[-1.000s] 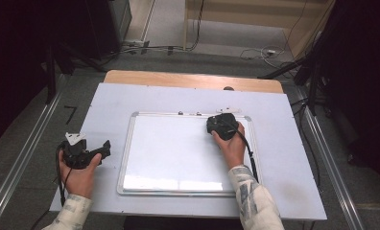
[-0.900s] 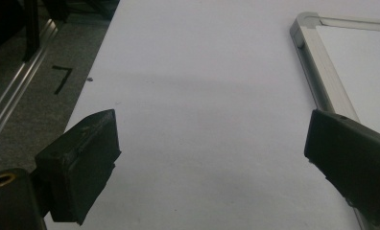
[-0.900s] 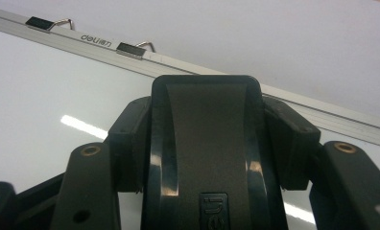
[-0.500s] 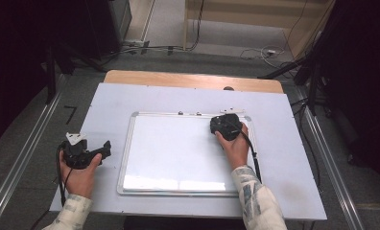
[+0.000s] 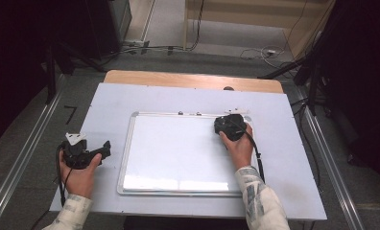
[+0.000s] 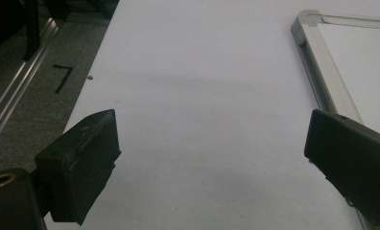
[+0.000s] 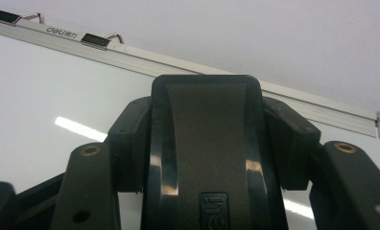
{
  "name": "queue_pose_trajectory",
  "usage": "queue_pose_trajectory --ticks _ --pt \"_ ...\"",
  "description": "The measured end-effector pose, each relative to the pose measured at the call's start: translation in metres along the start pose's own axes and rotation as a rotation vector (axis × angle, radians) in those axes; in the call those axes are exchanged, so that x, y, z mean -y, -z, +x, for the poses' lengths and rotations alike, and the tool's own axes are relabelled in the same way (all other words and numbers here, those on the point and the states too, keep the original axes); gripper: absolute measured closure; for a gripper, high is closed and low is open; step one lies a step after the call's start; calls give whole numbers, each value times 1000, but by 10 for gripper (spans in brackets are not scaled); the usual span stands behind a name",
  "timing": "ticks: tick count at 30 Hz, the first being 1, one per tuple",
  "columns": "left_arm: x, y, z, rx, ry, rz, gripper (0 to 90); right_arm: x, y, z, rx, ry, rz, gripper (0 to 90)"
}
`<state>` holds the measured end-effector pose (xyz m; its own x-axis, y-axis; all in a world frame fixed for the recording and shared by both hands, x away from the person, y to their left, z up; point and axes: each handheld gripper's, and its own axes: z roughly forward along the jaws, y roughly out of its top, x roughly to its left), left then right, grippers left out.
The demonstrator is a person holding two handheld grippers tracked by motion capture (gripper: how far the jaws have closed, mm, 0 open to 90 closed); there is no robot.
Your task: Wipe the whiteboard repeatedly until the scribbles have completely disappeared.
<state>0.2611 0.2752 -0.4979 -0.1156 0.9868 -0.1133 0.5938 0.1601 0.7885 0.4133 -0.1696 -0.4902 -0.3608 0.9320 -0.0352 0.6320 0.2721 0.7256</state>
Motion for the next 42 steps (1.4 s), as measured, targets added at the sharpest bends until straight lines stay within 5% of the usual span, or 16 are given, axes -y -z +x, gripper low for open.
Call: queue_pose_trajectory --ticks 18,32,42 --pt "0 0 0 0 0 1 52 1 2 -10 -9 -36 9 389" --pt "-1 -2 -1 2 -4 4 52 2 6 -2 -10 -9 13 388" --pt "-1 -3 -2 5 -7 4 52 -8 36 -2 -22 -31 -62 387"
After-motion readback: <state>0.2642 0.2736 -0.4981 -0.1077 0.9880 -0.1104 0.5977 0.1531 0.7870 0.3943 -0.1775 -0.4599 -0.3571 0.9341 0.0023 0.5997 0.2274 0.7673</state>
